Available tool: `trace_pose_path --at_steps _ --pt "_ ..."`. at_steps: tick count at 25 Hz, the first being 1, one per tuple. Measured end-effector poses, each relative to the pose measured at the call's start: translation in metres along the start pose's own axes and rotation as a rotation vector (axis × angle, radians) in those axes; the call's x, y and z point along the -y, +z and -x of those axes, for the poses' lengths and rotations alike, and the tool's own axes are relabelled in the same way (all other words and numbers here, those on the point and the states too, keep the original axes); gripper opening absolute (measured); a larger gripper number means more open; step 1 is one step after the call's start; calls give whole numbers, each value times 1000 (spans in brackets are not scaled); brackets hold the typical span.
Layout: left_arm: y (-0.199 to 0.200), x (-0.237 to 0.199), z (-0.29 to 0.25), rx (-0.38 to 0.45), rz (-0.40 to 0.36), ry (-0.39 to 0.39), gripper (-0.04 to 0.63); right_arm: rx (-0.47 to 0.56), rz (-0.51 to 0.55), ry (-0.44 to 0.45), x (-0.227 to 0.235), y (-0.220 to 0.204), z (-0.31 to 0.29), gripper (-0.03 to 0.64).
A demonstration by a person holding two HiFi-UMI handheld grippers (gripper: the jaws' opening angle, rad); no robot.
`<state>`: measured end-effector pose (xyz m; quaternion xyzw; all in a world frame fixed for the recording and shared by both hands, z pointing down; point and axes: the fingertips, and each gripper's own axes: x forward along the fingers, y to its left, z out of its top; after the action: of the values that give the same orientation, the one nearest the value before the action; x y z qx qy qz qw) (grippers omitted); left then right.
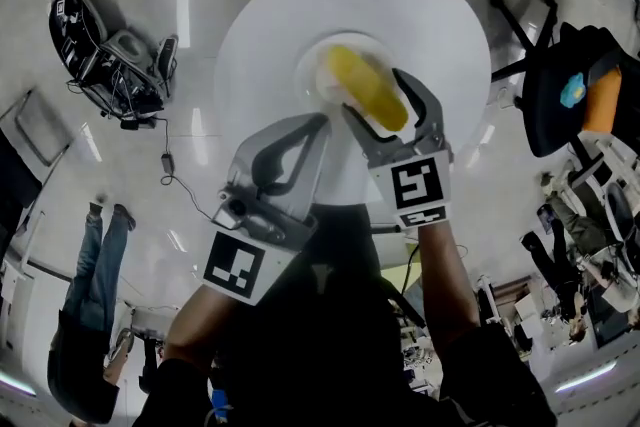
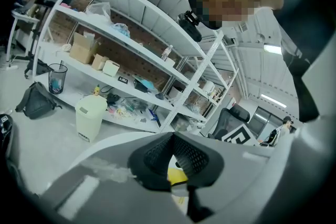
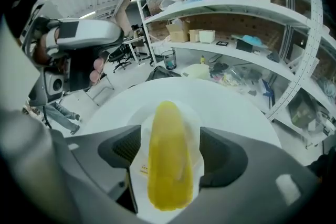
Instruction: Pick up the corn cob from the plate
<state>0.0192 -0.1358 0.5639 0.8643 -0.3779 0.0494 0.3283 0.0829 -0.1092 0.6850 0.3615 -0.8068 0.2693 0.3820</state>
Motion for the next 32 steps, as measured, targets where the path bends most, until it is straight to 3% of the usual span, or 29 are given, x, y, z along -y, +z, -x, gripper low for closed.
trace_pose_path --at_steps 9,13,16,32 --pt "-13 -11 -1 -13 21 0 5 -77 75 35 -6 -4 -15 342" --pt "-17 -16 -1 -13 33 7 5 -107 80 40 -6 -10 -20 310" --pt "-19 -17 -1 -13 39 12 5 -115 85 29 -4 -13 -20 264" --pt "-22 -17 -1 -1 42 26 5 -111 61 -2 1 -16 -20 256"
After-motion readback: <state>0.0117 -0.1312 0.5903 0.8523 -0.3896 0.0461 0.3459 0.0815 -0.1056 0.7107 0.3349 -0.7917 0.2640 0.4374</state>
